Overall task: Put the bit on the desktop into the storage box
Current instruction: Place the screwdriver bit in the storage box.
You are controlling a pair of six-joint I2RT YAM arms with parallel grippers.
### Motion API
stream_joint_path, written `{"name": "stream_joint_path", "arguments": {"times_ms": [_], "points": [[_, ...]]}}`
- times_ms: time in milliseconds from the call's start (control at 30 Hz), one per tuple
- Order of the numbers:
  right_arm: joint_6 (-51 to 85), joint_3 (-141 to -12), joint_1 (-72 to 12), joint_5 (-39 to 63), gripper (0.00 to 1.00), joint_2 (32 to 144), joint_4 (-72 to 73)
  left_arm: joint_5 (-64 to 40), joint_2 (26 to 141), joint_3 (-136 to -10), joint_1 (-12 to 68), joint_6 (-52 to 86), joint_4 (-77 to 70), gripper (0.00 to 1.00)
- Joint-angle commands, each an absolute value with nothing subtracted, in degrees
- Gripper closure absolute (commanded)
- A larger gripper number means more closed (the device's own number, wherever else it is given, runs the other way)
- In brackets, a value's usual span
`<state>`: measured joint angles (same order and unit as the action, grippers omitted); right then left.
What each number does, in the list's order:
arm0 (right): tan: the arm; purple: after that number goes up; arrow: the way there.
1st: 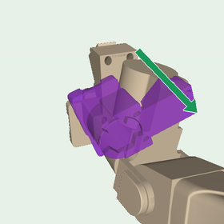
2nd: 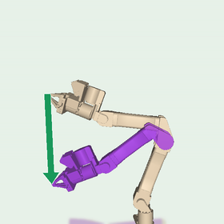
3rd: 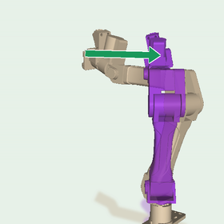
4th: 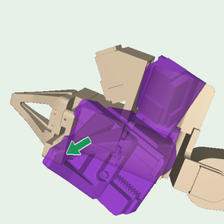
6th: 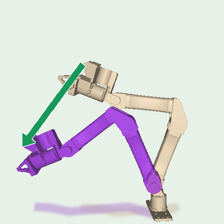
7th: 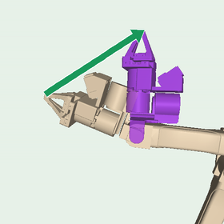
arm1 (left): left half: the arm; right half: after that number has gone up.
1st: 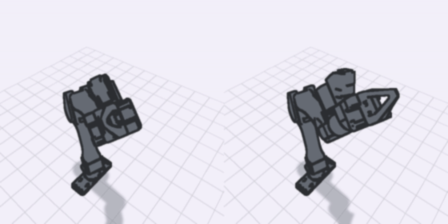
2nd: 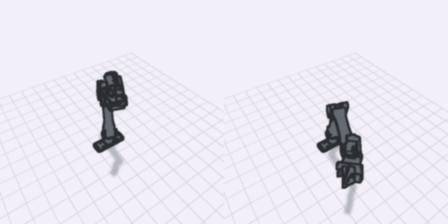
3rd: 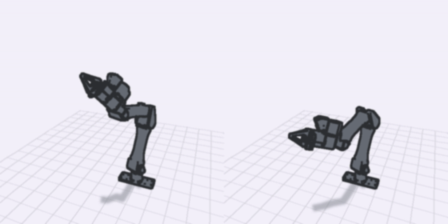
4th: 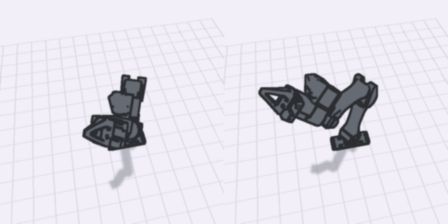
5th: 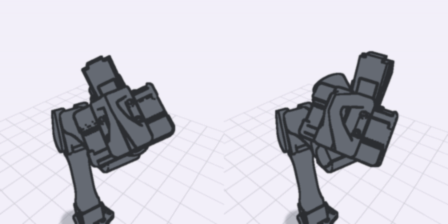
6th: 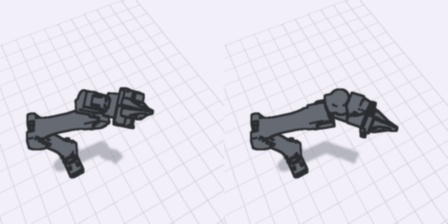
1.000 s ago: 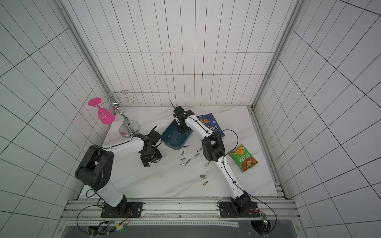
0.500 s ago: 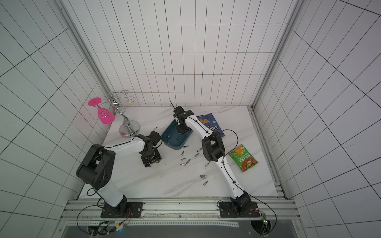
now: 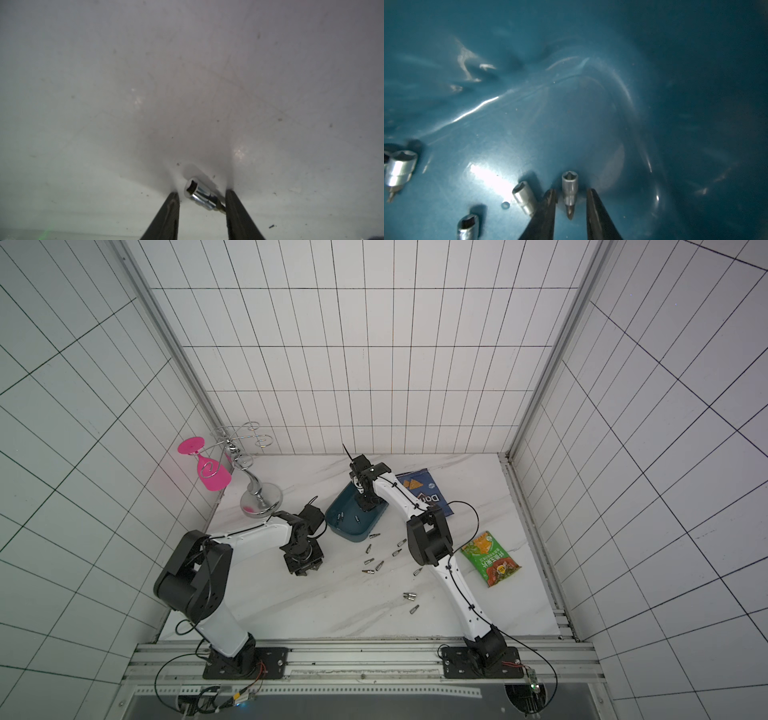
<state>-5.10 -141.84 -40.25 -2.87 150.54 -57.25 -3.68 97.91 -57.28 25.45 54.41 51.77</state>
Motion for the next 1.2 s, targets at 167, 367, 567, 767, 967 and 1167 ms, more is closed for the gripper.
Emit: {"name": "stream_joint_path", "arguments": {"times_ms": [167,367,567,767,967,1167], "points": [[-4.39,-139.76,-40.69,-4.63,0.70,149.39,-56.73,-4.40,99.67,-56.25,25.23,53.14,48.99,0.65],[-4.53,-134.99,-40.69,-5.57,0.70,144.33,-52.92,-3.95,99.41,-56.69,25.22,52.50,49.38,0.70],[-2.18,-130.91,-40.55,-9.02,0.60,137.80,-47.98,-5.05,99.67,-56.47,25.22,52.32,48.41,0.78],[-0.52,-133.62,-40.52,-11.11,0.56,134.66,-49.74,-5.54,98.99,-55.79,25.22,51.74,48.08,0.91],[1.90,-131.36,-40.36,-15.24,0.54,128.06,-51.91,-6.20,97.67,-55.93,25.38,50.54,48.24,1.00],[6.63,-125.43,-38.66,-17.79,0.53,119.95,-56.45,-4.82,93.32,-58.93,26.92,49.52,52.42,1.00]]}}
